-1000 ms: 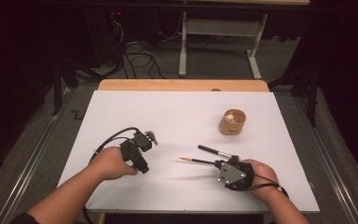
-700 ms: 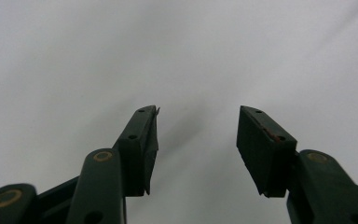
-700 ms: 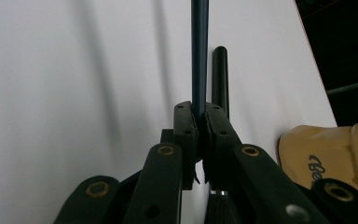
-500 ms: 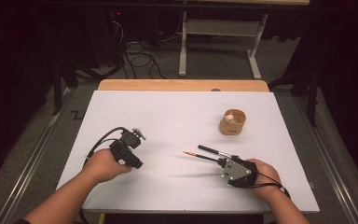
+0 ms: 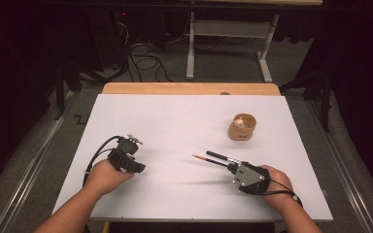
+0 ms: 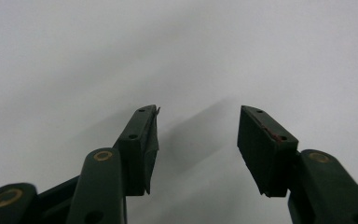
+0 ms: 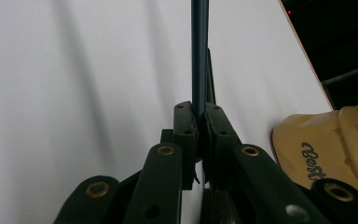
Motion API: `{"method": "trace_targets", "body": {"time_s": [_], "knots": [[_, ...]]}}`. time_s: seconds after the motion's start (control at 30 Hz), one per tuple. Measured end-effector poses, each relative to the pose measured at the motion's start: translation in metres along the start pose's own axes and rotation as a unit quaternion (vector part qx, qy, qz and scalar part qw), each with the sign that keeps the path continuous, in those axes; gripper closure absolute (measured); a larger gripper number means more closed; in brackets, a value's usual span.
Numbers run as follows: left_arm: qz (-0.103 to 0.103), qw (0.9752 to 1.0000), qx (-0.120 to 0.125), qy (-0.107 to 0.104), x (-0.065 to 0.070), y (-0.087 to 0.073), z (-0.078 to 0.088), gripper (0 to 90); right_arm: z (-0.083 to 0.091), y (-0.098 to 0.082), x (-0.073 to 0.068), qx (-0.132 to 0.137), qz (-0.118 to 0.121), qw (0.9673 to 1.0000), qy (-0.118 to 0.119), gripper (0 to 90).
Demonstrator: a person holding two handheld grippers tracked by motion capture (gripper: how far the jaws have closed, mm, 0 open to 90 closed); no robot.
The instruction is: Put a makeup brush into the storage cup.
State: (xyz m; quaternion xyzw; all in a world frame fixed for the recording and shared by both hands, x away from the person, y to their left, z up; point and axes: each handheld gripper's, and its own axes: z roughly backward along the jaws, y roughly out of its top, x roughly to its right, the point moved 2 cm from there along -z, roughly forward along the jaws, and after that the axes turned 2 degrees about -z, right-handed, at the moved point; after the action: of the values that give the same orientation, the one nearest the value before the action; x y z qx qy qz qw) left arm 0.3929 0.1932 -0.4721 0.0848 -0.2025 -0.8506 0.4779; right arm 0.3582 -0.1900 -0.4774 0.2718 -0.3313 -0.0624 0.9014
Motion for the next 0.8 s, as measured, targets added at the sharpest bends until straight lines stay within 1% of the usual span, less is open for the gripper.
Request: {"method": "trace_targets", "body": {"time_s": [0.03, 0.07, 0.1, 0.13, 0.2, 0.23, 0.27, 0.33, 0.37, 0.4, 0.43, 0.47, 0.57, 0.6, 0.63, 0.67, 0.7, 0.73, 0.77, 0.8], "knots": [[0.004, 1.0, 0.008, 0.0, -0.002, -0.001, 0.0, 47.7, 0.0, 0.0, -0.001, -0.001, -0.008, 1.0, -0.001, 86.7], [0.012, 0.9997, 0.02, 0.001, -0.003, -0.002, 0.0, 47.7, 0.0, 0.0, 0.0, 0.0, -0.009, 1.0, -0.001, 86.7], [0.015, 0.9994, 0.031, 0.002, -0.005, -0.003, 0.0, 47.4, 0.0, -0.001, 0.0, 0.001, -0.01, 0.9999, -0.001, 86.6], [0.017, 0.9989, 0.044, 0.005, -0.006, -0.004, 0.0, 47.1, 0.0, -0.001, 0.0, 0.001, -0.011, 0.9999, 0.0, 86.7], [0.026, 0.9974, 0.068, -0.003, -0.007, -0.007, -0.001, 45.3, 0.0, -0.001, 0.001, 0.003, -0.015, 0.9999, 0.0, 86.7], [0.028, 0.9965, 0.078, -0.001, -0.007, -0.009, -0.003, 45.0, 0.001, -0.001, 0.001, 0.004, -0.021, 0.9998, 0.0, 86.7], [0.032, 0.9955, 0.089, -0.002, -0.006, -0.011, -0.004, 44.5, 0.001, -0.001, 0.002, 0.005, -0.02, 0.9998, -0.001, 86.6], [0.043, 0.9933, 0.107, -0.008, -0.007, -0.015, -0.006, 44.0, 0.001, -0.002, 0.002, 0.007, -0.027, 0.9996, -0.001, 86.6], [0.048, 0.9917, 0.119, -0.009, -0.008, -0.017, -0.006, 43.4, 0.001, -0.002, 0.002, 0.008, -0.031, 0.9995, -0.001, 86.6], [0.068, 0.9879, 0.137, -0.022, -0.01, -0.02, -0.008, 43.1, 0.001, -0.002, 0.003, 0.009, -0.032, 0.9994, -0.001, 86.6], [0.068, 0.9879, 0.137, -0.022, -0.01, -0.02, -0.008, 43.0, 0.001, -0.002, 0.003, 0.009, -0.032, 0.9994, -0.001, 86.6], [0.074, 0.986, 0.147, -0.023, -0.011, -0.022, -0.008, 43.0, 0.002, -0.002, 0.002, 0.009, -0.041, 0.9991, -0.002, 86.6], [0.071, 0.9829, 0.17, -0.01, -0.01, -0.025, -0.008, 42.9, 0.001, -0.002, 0.003, 0.011, -0.042, 0.999, -0.001, 86.6], [0.073, 0.9819, 0.174, -0.013, -0.01, -0.025, -0.009, 42.5, 0.001, -0.002, 0.003, 0.012, -0.047, 0.9988, -0.002, 86.6], [0.073, 0.981, 0.179, -0.01, -0.009, -0.027, -0.01, 41.5, 0.001, -0.002, 0.003, 0.014, -0.053, 0.9985, -0.002, 86.6], [0.073, 0.981, 0.179, -0.01, -0.009, -0.027, -0.01, 41.3, 0.001, -0.002, 0.004, 0.014, -0.053, 0.9985, -0.002, 86.6], [0.072, 0.98, 0.185, -0.01, -0.009, -0.029, -0.013, 41.0, 0.001, -0.002, 0.003, 0.016, -0.057, 0.9983, -0.001, 86.6], [0.072, 0.98, 0.185, -0.01, -0.009, -0.029, -0.013, 40.1, 0.001, -0.003, 0.004, 0.015, -0.055, 0.9983, 0.002, 86.6], [0.074, 0.9798, 0.186, -0.011, -0.009, -0.029, -0.014, 39.3, 0.001, -0.003, 0.004, 0.017, -0.061, 0.998, 0.002, 86.6], [0.07, 0.9794, 0.189, -0.01, -0.009, -0.03, -0.013, 39.1, 0.001, -0.003, 0.004, 0.018, -0.065, 0.9977, 0.003, 86.6]]}}
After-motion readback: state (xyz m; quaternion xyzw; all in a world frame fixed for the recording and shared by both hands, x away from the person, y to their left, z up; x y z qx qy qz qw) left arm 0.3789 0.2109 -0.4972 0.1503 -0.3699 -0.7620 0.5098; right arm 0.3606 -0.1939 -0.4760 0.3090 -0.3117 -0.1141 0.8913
